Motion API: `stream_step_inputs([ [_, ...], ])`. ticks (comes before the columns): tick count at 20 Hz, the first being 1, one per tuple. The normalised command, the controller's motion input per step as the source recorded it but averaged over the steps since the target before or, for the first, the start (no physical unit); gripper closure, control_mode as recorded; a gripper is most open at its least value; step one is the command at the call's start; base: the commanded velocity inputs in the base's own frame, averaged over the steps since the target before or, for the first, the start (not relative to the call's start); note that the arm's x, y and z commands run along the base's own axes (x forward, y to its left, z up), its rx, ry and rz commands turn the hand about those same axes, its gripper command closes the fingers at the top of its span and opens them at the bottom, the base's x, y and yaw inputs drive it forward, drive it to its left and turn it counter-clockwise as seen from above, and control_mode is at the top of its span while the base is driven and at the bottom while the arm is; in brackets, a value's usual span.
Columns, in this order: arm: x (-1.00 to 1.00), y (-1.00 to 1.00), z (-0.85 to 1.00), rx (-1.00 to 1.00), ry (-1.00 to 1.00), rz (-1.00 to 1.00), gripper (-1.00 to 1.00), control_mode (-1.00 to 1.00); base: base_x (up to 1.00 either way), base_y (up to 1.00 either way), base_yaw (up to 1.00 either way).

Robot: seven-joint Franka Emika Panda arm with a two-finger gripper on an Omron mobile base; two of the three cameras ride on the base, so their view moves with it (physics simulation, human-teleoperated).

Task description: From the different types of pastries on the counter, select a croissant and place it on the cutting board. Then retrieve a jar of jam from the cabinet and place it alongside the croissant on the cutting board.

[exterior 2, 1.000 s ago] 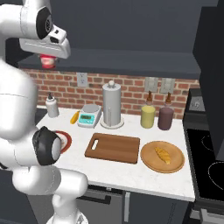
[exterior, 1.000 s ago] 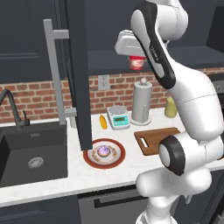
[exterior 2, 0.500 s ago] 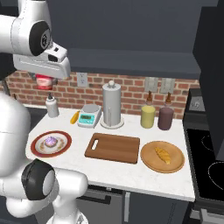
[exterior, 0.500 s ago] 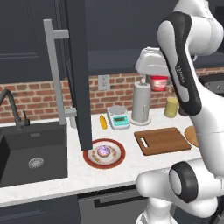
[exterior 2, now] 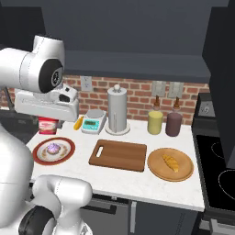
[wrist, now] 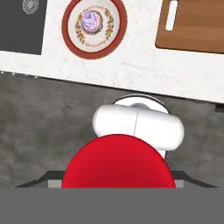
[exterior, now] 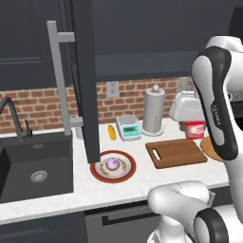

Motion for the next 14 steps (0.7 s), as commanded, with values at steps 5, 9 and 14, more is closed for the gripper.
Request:
stream_step_inputs([
  [5, -0.08, -0.21, -0.90, 0.02, 0.04, 0.52, 1.00, -1.00, 0.00, 0.00, 0.00],
  [9, 0.18, -0.03, -0.59, 0.19, -0.11, 0.53, 1.00, -1.00, 0.00, 0.00, 0.00],
  [14, 0.01, -0.25, -0.04, 0.35, -0.16, 0.47, 1.00, -1.00, 0.00, 0.00, 0.00],
])
